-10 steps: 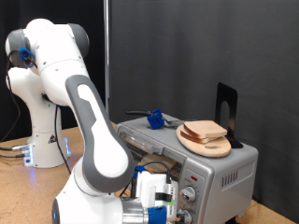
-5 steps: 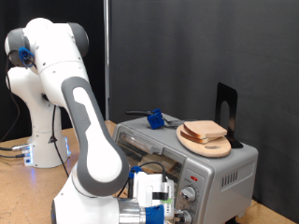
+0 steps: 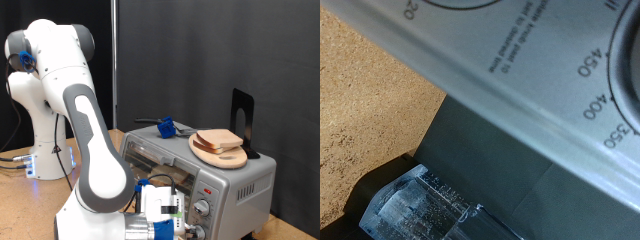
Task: Make a piece of toast with the oven
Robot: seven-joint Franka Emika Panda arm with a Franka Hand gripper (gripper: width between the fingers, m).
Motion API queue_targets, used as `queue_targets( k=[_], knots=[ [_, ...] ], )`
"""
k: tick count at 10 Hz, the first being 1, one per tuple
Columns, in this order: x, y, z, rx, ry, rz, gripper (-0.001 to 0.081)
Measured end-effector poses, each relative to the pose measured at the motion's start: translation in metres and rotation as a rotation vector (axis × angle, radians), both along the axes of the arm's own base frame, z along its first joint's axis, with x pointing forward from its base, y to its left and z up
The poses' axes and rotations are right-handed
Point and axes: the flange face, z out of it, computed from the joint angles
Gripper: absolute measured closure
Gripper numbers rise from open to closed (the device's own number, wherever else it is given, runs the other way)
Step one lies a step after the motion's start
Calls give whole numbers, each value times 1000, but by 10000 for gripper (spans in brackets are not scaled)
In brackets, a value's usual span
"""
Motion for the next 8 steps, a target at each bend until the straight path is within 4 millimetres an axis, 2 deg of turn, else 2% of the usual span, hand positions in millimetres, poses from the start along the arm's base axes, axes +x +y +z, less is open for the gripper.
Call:
queue_targets(
  k=[2, 3, 4, 5, 6, 8],
  knots=[
    [2, -13, 2, -12, -5, -21, 699],
    [1, -20, 2, -13, -4, -30, 497],
    [1, -25, 2, -13, 0, -39, 497],
    [0, -31, 3, -3, 12, -41, 314],
    [-2, -39, 5, 18, 32, -36, 314],
    [-11, -62, 18, 65, 96, -3, 38]
  ],
)
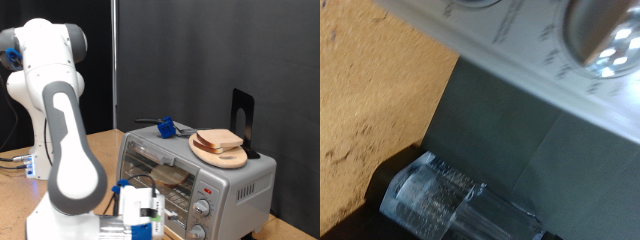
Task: Make a piece of toast with the oven
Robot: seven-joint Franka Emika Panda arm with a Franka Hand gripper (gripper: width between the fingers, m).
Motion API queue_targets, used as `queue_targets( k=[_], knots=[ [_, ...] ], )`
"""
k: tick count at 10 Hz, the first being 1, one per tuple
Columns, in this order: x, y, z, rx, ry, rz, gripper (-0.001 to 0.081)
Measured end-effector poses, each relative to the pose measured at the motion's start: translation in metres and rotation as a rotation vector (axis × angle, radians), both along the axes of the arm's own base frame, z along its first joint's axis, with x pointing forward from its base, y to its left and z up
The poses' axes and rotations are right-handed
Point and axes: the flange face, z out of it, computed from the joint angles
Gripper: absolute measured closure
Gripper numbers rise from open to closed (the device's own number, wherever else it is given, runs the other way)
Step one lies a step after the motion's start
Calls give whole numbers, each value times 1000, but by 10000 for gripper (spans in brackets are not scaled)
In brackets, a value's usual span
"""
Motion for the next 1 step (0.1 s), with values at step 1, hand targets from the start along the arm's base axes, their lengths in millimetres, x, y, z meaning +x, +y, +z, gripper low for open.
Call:
queue_targets(
  k=[1],
  knots=[
    [-7, -10, 5, 5, 34, 25, 38]
  ],
)
